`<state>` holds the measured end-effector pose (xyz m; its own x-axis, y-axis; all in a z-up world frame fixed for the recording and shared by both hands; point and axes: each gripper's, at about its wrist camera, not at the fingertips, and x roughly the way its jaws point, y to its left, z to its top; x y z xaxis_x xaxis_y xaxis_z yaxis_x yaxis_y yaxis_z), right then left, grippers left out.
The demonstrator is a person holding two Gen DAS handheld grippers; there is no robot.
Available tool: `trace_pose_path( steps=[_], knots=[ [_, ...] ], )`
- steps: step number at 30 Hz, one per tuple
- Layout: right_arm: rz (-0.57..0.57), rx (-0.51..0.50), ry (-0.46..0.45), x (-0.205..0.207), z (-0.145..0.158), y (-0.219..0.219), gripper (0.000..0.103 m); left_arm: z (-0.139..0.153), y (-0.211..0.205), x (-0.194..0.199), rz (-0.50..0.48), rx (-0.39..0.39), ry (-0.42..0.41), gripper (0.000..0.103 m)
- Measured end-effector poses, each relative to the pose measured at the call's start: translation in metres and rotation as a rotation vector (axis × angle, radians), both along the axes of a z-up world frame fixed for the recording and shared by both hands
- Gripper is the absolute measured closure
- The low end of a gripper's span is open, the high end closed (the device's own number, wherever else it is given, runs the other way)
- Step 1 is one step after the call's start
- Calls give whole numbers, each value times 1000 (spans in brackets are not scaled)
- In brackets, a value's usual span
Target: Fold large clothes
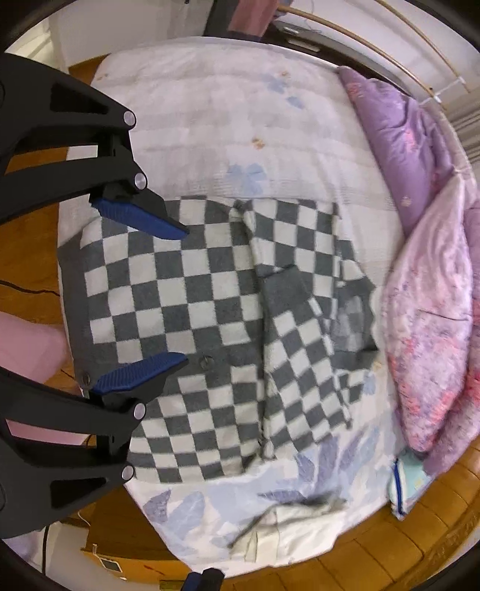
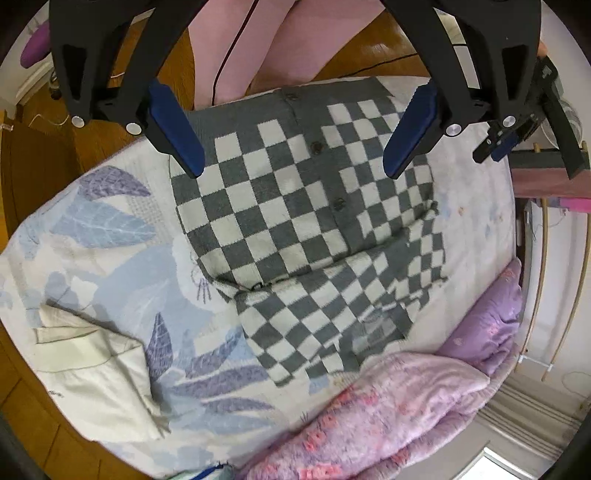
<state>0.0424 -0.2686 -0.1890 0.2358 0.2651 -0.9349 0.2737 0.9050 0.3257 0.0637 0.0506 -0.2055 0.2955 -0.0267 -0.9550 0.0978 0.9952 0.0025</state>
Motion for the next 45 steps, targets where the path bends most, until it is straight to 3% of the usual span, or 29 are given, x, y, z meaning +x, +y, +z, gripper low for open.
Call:
trace_pose_path(
  steps=[11,17,24,28,35,45],
  knots=[
    [92,60,-164,18,63,3,8,65,-6,-13,65,19,-131,29],
    [151,70,-221,42,88,-4,8,84,-14,-7,103,51,-137,29],
    [184,73,-249,78,98,-21,8,99,-12,16,186,18,-122,29],
    [200,90,-243,106,97,-29,8,106,-12,35,187,70,-128,27],
    [189,74,-174,157,75,-32,8,91,14,86,206,83,-92,26],
    [135,88,-14,249,10,-34,8,22,83,197,232,44,67,26]
  ],
)
